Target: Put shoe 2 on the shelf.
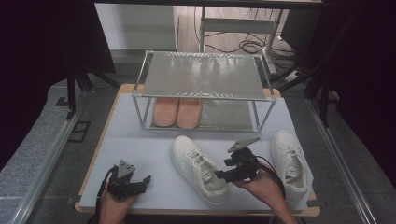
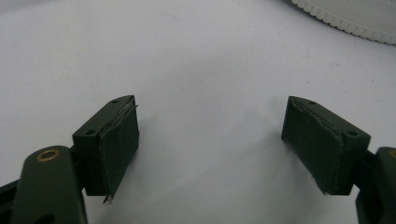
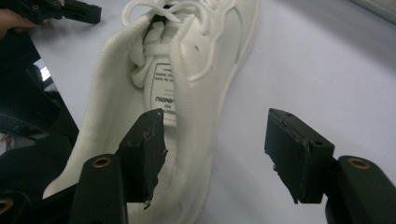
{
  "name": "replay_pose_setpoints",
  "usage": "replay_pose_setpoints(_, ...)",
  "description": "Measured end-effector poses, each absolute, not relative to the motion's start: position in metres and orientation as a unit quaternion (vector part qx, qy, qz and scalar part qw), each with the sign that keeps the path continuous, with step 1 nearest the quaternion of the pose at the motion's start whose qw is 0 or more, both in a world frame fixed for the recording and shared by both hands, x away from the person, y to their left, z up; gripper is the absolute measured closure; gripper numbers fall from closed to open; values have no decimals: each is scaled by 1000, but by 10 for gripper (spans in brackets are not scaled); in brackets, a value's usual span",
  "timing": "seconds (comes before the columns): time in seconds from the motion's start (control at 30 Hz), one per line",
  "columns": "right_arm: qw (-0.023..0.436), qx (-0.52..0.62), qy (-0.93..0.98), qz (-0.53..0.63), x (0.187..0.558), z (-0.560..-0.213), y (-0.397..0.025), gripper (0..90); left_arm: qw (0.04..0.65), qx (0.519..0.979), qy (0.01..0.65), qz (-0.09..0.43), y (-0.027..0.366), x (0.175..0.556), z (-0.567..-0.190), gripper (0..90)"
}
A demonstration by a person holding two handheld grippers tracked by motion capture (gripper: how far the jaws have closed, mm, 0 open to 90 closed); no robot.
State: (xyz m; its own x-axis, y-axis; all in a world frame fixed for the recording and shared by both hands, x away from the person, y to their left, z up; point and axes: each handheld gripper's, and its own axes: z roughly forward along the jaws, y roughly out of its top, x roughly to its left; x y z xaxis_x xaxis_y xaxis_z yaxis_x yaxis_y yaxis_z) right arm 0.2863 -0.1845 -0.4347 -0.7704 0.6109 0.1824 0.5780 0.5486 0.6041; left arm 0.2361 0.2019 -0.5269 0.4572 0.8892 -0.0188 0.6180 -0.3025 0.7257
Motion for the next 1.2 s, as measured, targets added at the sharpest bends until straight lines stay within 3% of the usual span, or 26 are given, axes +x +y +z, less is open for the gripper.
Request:
replay_pose_setpoints(0.23, 40, 325, 892, 313, 293, -442, -163, 583, 342, 782, 481, 198, 202, 236, -527, 191)
replay_pose_setpoints(0.27, 38, 314, 895, 313, 294, -441, -158, 662, 342, 782, 481, 198, 202, 236, -527, 191)
replay_pose_setpoints(0.43, 49, 316, 899, 299, 295, -439, -152, 716, 342, 782, 481, 198, 202, 236, -527, 191)
replay_pose_setpoints(0.5, 25, 336, 889, 309, 300, -440, -156, 766, 342, 782, 482, 199, 202, 236, -527, 191)
replay_pose_setpoints(1.0, -112, 390, 822, 401, 321, -442, -169, 817, 342, 782, 483, 197, 202, 236, -527, 191)
replay_pose_setpoints(1.2, -146, 389, 799, 436, 324, -437, -167, 820, 342, 782, 483, 198, 202, 236, -527, 191)
